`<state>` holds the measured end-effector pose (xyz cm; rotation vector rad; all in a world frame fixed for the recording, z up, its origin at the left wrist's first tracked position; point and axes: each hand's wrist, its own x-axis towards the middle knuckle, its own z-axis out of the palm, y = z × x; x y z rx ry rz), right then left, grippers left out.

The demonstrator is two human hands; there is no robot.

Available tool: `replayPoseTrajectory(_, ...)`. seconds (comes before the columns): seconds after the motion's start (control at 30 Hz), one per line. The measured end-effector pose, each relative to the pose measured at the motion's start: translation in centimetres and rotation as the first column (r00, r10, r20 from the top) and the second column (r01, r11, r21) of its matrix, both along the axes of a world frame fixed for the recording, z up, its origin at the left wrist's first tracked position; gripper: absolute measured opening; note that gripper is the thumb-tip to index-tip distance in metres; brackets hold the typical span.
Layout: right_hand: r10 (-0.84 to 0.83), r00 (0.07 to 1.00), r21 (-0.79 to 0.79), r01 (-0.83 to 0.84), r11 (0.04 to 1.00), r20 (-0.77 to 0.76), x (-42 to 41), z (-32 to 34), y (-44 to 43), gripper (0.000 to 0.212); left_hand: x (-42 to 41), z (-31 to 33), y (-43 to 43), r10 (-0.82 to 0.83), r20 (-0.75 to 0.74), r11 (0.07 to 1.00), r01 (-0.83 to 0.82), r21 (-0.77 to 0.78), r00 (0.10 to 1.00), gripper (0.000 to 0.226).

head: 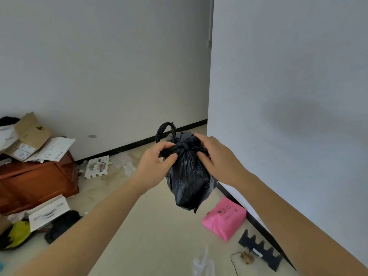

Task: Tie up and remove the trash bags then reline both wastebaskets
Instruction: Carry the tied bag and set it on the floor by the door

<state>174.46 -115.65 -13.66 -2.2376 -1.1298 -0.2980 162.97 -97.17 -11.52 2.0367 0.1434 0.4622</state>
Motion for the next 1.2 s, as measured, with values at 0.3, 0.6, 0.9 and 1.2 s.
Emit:
replayPoseTrajectory(0.3, 0.068, 0.997, -0.014, -0.067, 0.998, 0.039, 15.5, 2.9, 21.2, 0.05, 14.5, 2.2, 20.7, 0.081, 0.024, 0.996, -0.082, 0.047, 0.996, 0.023)
replayPoseTrajectory(0.6, -0.021, 0.998, -0.072, 0.025, 0.997, 0.056, 32.5, 0.9, 39.7, 0.048, 33.2, -0.4, 40.3, 0.005, 0.015, 0.998, -0.006, 0.065, 1.0, 0.027)
replayPoseTrajectory(0.9, -0.24, 0.971, 0.042, 0.24, 0.97, 0.004, 50.5, 0.8, 44.3, 0.047, 56.3, 0.4, 47.2, -0.228, 0.006, 0.973, 0.227, 0.046, 0.974, 0.028)
replayPoseTrajectory(1.2, -0.375, 0.924, 0.056, 0.379, 0.924, -0.072, 76.2, -3.8, 46.3, 0.049, 85.0, -3.1, 49.1, -0.358, -0.077, 0.927, 0.364, 0.092, 0.931, 0.031)
